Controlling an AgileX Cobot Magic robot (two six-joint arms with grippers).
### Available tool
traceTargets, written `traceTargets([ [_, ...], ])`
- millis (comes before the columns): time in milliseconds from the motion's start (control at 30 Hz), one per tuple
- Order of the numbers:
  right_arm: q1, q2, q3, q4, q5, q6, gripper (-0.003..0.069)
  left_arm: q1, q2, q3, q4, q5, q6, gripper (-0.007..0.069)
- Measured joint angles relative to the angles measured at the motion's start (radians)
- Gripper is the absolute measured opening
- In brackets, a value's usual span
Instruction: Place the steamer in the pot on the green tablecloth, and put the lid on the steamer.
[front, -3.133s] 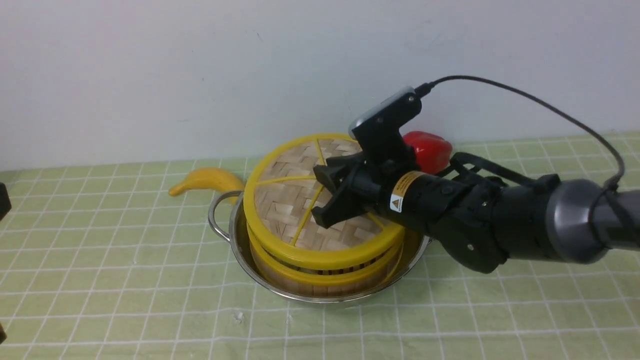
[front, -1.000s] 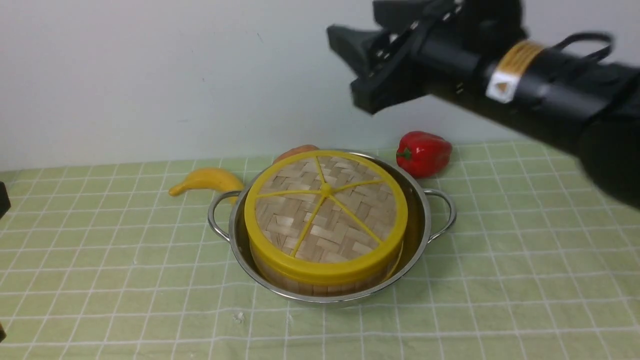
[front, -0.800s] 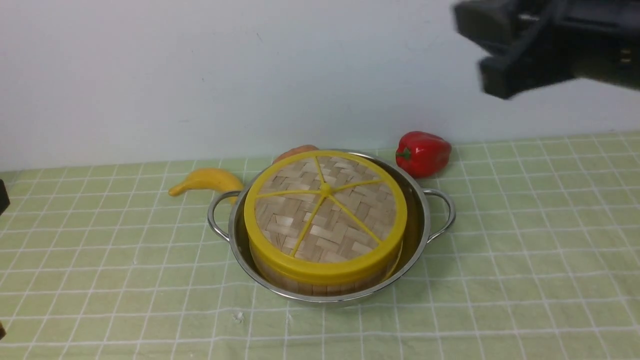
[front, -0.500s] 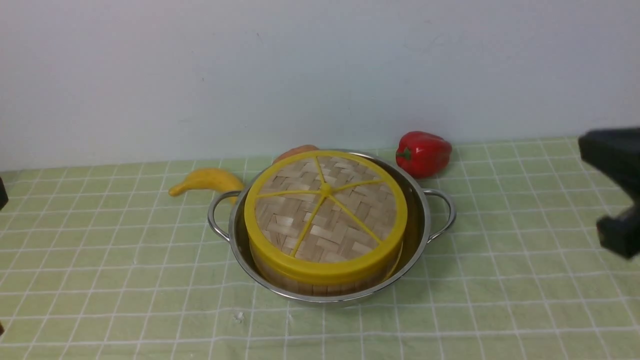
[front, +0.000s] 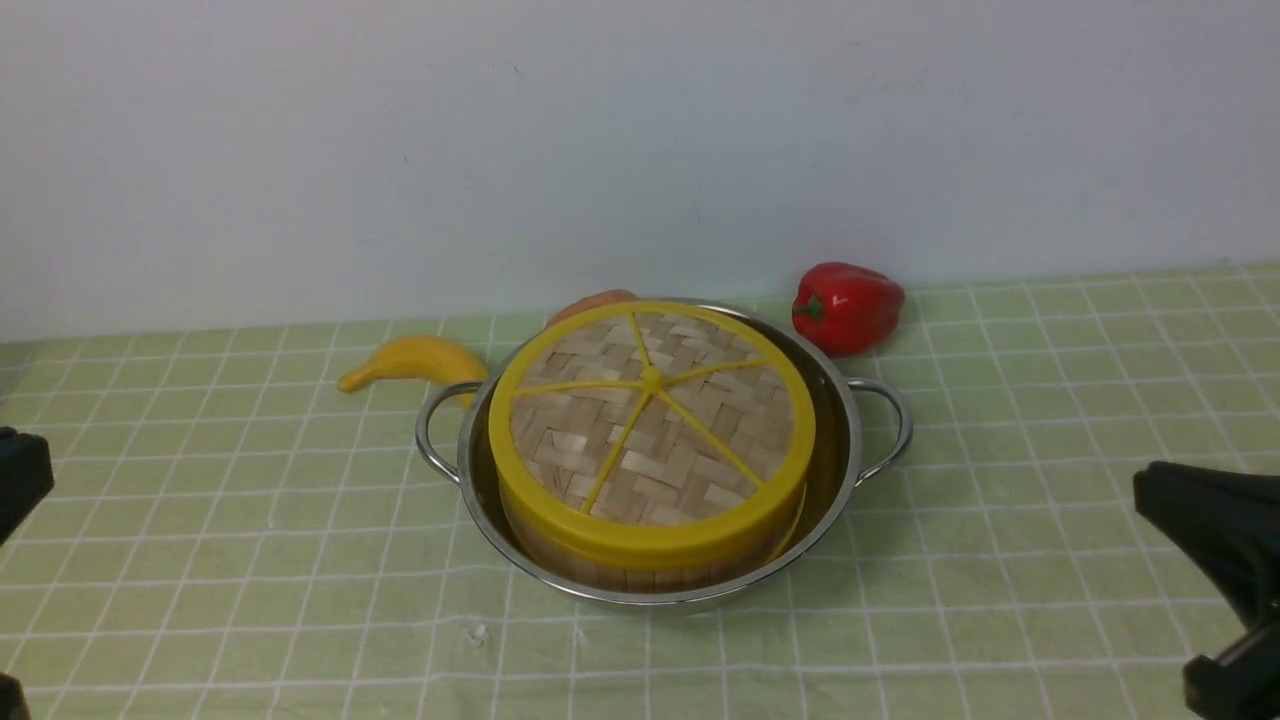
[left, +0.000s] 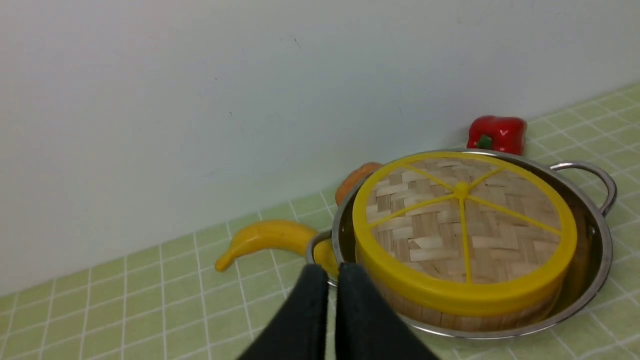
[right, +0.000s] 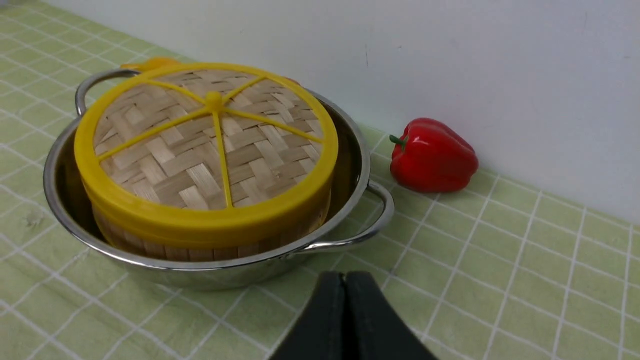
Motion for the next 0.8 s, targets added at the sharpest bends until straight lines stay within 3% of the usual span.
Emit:
traceTargets([
  [367,-0.004,-0.006,0.000,-0.009,-0.001,-0.003,0.0010,0.000,0.000,0.000,0.000,0.009,0.000,0.0043],
  [567,-0.149,-0.151,0.010,-0.067,0.012,-0.051,0.0027,0.000,0.000,0.000,0.000,0.009,-0.001,0.0043],
  [667,-0.277,-0.321,0.073,-0.067,0.018,-0.028,0.0041,0.000,0.000,0.000,0.000,0.009,-0.001,0.0043],
  [800,-0.354,-0.453,0.168,-0.060,0.018,-0.002,0.0050,0.000,0.000,0.000,0.000,0.009,-0.001,0.0043],
])
